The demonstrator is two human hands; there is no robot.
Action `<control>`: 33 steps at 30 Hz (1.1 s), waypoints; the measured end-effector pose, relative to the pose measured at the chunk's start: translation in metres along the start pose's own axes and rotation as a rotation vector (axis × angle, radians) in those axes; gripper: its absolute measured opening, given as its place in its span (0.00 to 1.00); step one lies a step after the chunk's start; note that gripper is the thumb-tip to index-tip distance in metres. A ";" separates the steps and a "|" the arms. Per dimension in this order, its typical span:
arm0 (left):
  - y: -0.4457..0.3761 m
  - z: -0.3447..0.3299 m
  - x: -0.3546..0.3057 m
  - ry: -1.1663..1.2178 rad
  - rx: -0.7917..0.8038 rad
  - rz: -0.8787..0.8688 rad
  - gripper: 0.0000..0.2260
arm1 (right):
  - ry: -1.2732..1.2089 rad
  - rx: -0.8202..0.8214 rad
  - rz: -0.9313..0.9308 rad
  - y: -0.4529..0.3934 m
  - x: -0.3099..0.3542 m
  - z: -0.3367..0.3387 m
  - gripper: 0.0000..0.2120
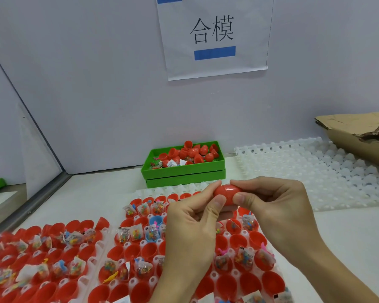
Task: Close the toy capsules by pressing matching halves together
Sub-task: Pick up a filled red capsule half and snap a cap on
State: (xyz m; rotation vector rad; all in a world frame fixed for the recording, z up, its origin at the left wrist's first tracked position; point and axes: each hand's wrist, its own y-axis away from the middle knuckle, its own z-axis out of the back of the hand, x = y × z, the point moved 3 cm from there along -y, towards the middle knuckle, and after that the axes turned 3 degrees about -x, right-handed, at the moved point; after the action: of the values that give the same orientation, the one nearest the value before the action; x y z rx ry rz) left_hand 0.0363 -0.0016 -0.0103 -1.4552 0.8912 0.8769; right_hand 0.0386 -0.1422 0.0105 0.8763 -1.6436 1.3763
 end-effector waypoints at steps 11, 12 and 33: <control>0.001 0.003 0.003 -0.229 -0.024 -0.101 0.16 | 0.016 0.045 -0.051 0.000 -0.003 0.000 0.18; 0.000 0.005 0.004 -0.261 -0.020 -0.109 0.18 | 0.021 0.054 -0.051 0.000 -0.003 0.000 0.19; -0.005 0.005 -0.006 -0.657 0.056 -0.388 0.06 | 0.031 0.156 -0.146 0.006 -0.020 -0.011 0.11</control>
State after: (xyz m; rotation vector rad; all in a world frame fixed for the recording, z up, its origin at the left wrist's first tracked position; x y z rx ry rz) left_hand 0.0379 0.0038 -0.0035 -1.1235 0.1348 0.9363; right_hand 0.0433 -0.1296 -0.0090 1.0386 -1.4336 1.4225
